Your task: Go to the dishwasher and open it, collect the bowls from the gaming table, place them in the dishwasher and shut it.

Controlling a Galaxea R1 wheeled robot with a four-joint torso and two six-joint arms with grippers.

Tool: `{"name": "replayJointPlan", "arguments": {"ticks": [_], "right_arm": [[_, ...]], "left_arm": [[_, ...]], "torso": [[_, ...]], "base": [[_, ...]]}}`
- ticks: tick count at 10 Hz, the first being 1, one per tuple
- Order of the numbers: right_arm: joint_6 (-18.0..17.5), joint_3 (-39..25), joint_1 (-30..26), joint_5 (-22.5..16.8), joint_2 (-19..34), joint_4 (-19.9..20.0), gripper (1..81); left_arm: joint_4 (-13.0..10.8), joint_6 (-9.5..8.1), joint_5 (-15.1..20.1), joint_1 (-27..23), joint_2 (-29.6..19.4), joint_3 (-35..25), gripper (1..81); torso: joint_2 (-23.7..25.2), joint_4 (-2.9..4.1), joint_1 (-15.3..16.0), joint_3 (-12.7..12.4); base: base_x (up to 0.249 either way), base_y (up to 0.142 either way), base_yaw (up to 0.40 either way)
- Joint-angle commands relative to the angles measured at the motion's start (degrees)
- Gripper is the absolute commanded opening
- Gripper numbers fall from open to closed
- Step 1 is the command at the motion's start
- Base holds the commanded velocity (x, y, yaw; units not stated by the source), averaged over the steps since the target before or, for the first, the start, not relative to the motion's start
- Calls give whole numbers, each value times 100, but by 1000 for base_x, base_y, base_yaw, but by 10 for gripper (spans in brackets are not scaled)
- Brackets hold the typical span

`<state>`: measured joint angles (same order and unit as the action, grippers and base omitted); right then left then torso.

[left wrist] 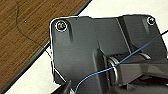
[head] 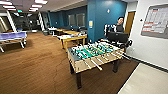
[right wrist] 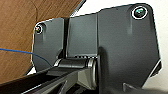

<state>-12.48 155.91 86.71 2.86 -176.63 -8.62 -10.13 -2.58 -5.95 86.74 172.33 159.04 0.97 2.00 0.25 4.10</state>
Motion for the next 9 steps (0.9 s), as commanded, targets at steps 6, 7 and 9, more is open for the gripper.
{"name": "replayJointPlan", "arguments": {"ticks": [6, 7, 9], "right_arm": [[-44, -9, -158, -286, 20, -202, 811], [0, -44, -184, -286, 38, -210, 811], [9, -167, -176, -286, 29, -228, 811]], "left_arm": [[-24, 39, 314, -223, -102, 22, 811], [-15, 39, 314, -214, -93, 22, 811], [-15, 39, 322, -214, -110, 22, 811]], "torso": [[0, 0, 0, 0], [0, 0, 0, 0], [0, 0, -2, 0]], "base": [[0, 0, 344], [0, 0, 344], [0, 0, 344]]}}
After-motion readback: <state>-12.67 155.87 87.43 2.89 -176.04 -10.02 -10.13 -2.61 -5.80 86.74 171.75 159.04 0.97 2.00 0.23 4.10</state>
